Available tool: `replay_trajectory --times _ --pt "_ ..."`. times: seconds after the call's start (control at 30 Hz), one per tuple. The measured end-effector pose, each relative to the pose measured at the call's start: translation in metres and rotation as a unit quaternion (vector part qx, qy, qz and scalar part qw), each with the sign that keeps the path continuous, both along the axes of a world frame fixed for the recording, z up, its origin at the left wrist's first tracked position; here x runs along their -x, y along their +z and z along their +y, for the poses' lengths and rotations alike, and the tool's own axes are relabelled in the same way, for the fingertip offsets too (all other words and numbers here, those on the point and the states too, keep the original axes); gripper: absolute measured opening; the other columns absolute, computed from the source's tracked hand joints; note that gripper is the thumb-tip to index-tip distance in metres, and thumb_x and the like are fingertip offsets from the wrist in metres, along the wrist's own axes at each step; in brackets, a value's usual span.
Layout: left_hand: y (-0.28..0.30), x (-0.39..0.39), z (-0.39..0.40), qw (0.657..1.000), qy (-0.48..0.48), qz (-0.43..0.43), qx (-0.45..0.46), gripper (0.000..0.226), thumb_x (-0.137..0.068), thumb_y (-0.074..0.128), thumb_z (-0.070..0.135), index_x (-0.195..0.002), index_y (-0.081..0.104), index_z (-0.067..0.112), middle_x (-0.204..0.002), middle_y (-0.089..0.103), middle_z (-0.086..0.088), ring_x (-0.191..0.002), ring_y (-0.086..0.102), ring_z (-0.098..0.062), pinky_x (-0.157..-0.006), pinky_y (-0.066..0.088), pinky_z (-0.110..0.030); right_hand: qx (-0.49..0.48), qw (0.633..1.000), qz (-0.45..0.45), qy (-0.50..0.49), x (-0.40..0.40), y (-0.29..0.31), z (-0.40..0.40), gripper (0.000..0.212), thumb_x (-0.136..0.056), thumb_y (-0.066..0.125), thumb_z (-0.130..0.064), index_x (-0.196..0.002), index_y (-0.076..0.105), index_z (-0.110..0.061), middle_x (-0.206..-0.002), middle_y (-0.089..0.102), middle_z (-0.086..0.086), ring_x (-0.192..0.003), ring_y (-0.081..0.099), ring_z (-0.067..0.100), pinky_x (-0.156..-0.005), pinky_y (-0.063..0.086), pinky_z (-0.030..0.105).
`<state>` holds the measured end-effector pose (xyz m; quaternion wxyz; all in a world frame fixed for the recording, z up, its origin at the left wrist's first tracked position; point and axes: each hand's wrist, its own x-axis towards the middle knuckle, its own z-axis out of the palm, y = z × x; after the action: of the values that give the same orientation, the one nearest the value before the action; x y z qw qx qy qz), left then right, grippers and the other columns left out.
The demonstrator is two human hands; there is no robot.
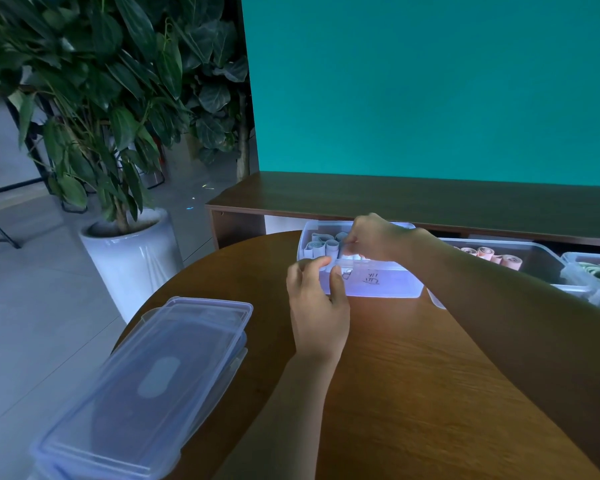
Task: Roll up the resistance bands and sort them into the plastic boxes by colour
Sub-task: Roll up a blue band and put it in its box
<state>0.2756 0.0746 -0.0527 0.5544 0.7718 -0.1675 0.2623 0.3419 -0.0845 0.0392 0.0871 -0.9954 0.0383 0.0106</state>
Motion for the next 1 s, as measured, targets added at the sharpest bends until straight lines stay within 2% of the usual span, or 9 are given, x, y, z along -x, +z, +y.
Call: replay_trajectory --times 0.13,0.23,0.33,0.4,0.5,0.57,0.67,0.83,1.0 --pt "0.000 -0.002 0.000 1.000 0.006 0.001 0.001 0.028 -0.101 0.056 0.029 -0.125 0.064 0.018 -0.130 0.053 -0.002 -0.119 0.054 -0.015 -0.068 0.043 0.003 0.003 0.999 -0.015 0.029 0.002 0.004 -0.005 0.023 -0.099 0.061 -0.016 -0.114 0.075 -0.007 -0.112 0.070 0.013 -0.093 0.065 0.028 -0.074 0.056 0.036" --pt "-0.001 -0.003 -0.001 1.000 0.005 -0.006 -0.002 0.028 -0.101 0.056 0.029 -0.125 0.064 0.018 -0.129 0.054 -0.002 -0.118 0.056 -0.015 -0.067 0.045 0.001 -0.006 0.999 -0.037 0.032 -0.002 -0.001 -0.008 0.020 -0.098 0.059 -0.011 -0.101 0.078 -0.007 -0.097 0.075 0.012 -0.089 0.070 0.027 -0.084 0.058 0.038" --pt "-0.001 -0.003 -0.001 1.000 0.009 -0.008 -0.006 0.029 -0.101 0.055 0.029 -0.126 0.064 0.017 -0.128 0.054 -0.002 -0.117 0.056 -0.015 -0.068 0.042 0.003 -0.010 0.999 -0.046 0.020 -0.004 -0.003 -0.007 0.016 -0.096 0.061 -0.012 -0.090 0.076 -0.012 -0.086 0.074 0.009 -0.079 0.072 0.023 -0.083 0.059 0.037" --pt "0.000 -0.003 -0.001 1.000 0.010 -0.008 -0.007 0.029 -0.101 0.055 0.029 -0.126 0.064 0.016 -0.128 0.053 -0.003 -0.118 0.055 -0.016 -0.068 0.042 0.004 -0.010 0.999 -0.050 0.011 -0.004 -0.001 -0.006 0.015 -0.095 0.061 -0.013 -0.099 0.076 -0.010 -0.083 0.072 0.008 -0.080 0.073 0.024 -0.079 0.060 0.036" --pt "0.000 -0.003 -0.001 1.000 0.011 -0.012 -0.006 0.029 -0.101 0.055 0.028 -0.126 0.064 0.015 -0.128 0.054 -0.004 -0.118 0.056 -0.018 -0.067 0.041 0.004 -0.018 0.998 -0.052 0.000 -0.002 0.001 -0.005 0.021 -0.095 0.063 -0.012 -0.114 0.072 -0.009 -0.084 0.069 0.008 -0.083 0.073 0.024 -0.059 0.052 0.028" --pt "0.000 -0.003 -0.001 1.000 0.014 -0.015 -0.008 0.028 -0.101 0.056 0.027 -0.125 0.065 0.014 -0.128 0.055 -0.005 -0.117 0.057 -0.020 -0.068 0.039 0.006 -0.024 0.999 -0.049 -0.005 0.000 0.002 -0.007 0.025 -0.094 0.063 -0.011 -0.118 0.069 -0.008 -0.083 0.070 0.008 -0.083 0.073 0.026 -0.056 0.052 0.030" --pt "-0.001 -0.004 -0.002 1.000 0.016 -0.015 -0.010 0.028 -0.101 0.056 0.028 -0.125 0.065 0.015 -0.128 0.055 -0.005 -0.116 0.057 -0.020 -0.070 0.038 0.006 -0.034 0.998 -0.043 -0.011 0.001 0.003 -0.009 0.016 -0.093 0.064 -0.011 -0.105 0.073 -0.006 -0.078 0.072 0.007 -0.079 0.073 0.026 -0.065 0.062 0.039" --pt "-0.001 -0.005 -0.002 1.000 0.011 -0.019 -0.006 0.028 -0.101 0.057 0.028 -0.124 0.065 0.016 -0.127 0.055 -0.004 -0.115 0.057 -0.017 -0.070 0.042 0.003 -0.032 0.999 -0.038 -0.011 0.005 0.005 -0.010 0.014 -0.091 0.067 -0.010 -0.078 0.070 -0.006 -0.069 0.069 0.005 -0.069 0.068 0.022 -0.065 0.062 0.037" --pt "-0.003 -0.006 -0.002 1.000 0.009 -0.018 -0.012 0.027 -0.100 0.057 0.027 -0.124 0.065 0.016 -0.127 0.054 -0.003 -0.115 0.057 -0.016 -0.069 0.043 0.003 -0.037 0.999 -0.037 -0.015 0.008 0.005 -0.012 0.011 -0.091 0.068 -0.010 -0.084 0.073 -0.003 -0.069 0.070 0.005 -0.066 0.066 0.020 -0.061 0.058 0.032"
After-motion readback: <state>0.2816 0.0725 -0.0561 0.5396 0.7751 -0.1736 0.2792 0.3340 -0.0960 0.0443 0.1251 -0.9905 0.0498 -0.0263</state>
